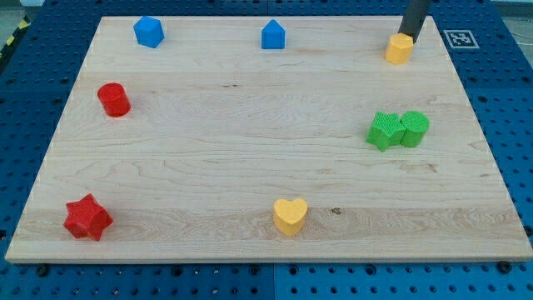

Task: Push the yellow hexagon to the top of the green blocks

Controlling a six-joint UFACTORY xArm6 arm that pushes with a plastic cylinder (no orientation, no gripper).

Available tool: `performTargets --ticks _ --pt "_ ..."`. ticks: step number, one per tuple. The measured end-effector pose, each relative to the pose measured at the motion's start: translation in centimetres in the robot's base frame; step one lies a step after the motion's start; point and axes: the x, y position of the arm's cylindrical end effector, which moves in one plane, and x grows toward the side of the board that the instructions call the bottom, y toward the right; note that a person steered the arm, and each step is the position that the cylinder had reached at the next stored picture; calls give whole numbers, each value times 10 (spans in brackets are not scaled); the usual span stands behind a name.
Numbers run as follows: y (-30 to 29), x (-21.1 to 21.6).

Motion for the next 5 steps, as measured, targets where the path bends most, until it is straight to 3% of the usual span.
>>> performTargets --ticks 5 --pt "-24 41"
